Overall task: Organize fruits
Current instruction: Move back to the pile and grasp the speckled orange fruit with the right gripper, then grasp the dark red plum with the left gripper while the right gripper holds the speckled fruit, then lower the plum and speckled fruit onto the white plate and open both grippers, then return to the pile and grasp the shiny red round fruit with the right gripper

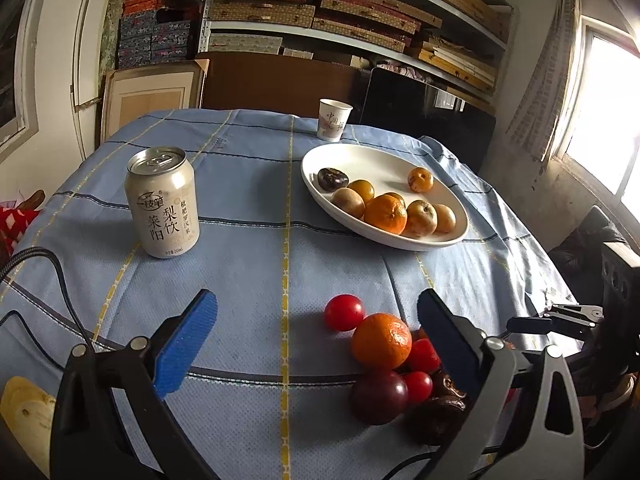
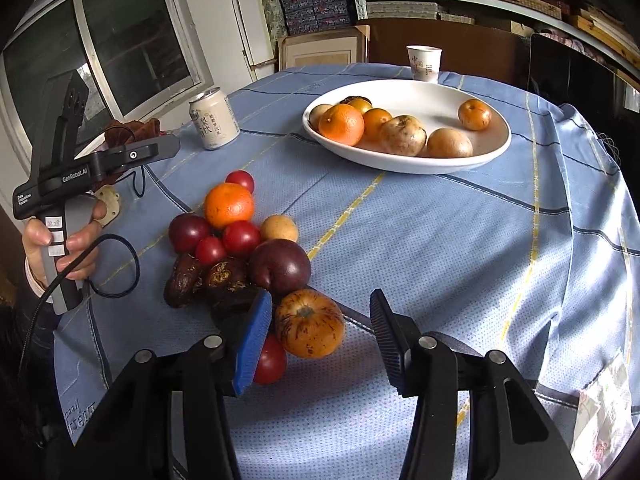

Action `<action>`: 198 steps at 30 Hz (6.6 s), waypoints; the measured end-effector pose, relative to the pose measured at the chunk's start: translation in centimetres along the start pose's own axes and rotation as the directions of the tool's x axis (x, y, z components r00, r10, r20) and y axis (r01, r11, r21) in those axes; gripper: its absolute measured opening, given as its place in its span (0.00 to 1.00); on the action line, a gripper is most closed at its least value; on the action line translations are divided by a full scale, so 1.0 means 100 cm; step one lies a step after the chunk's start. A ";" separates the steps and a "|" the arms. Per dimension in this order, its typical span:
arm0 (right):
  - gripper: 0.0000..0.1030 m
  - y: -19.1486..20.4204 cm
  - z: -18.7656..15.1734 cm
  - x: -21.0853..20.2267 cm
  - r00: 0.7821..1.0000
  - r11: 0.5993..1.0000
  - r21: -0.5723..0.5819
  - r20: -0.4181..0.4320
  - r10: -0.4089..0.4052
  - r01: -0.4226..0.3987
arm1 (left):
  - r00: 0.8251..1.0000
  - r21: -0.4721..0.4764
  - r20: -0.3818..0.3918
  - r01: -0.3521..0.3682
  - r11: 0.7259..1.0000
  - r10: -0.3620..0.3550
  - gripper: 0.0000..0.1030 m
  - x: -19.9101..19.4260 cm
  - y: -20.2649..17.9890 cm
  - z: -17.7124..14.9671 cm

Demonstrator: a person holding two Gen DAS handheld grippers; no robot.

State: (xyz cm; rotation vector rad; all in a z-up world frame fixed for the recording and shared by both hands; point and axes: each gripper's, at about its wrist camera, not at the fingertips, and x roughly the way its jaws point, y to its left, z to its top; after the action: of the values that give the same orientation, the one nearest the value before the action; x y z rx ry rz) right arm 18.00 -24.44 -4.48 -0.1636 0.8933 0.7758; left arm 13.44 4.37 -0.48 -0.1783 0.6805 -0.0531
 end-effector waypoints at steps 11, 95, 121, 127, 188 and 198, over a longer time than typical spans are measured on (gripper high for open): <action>0.50 0.001 -0.002 0.006 0.999 0.999 0.007 -0.035 0.037 -0.037 | 1.000 0.001 -0.012 -0.007 1.000 0.007 0.95 0.001 0.000 -0.003; 0.38 -0.039 -0.001 0.007 0.978 0.950 0.233 0.028 0.206 -0.207 | 0.927 0.163 -0.305 0.277 0.947 -0.219 0.36 0.027 -0.021 -0.044; 0.38 -0.099 0.097 0.041 0.943 0.901 0.426 0.327 -0.064 -0.087 | 0.980 0.145 -0.158 0.147 0.978 -0.124 0.36 0.093 -0.059 0.116; 0.56 -0.109 0.100 0.050 0.943 0.900 0.432 0.319 -0.089 -0.062 | 0.973 0.146 -0.225 0.090 0.985 -0.056 0.37 0.143 -0.067 0.129; 0.43 0.033 -0.019 0.012 0.995 0.977 -0.207 -0.095 0.036 -0.055 | 0.997 0.102 -0.037 -0.060 0.993 0.064 0.95 0.006 -0.011 -0.012; 0.31 0.034 -0.020 0.010 0.993 0.973 -0.220 -0.104 0.053 -0.075 | 0.997 0.104 -0.042 -0.068 0.992 0.072 0.95 0.006 -0.010 -0.014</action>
State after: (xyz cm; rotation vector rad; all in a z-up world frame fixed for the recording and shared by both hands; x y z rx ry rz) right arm 14.78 -22.30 -5.91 -0.3752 0.9056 0.9348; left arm 13.01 3.17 -1.72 -0.0545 0.7271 -0.0246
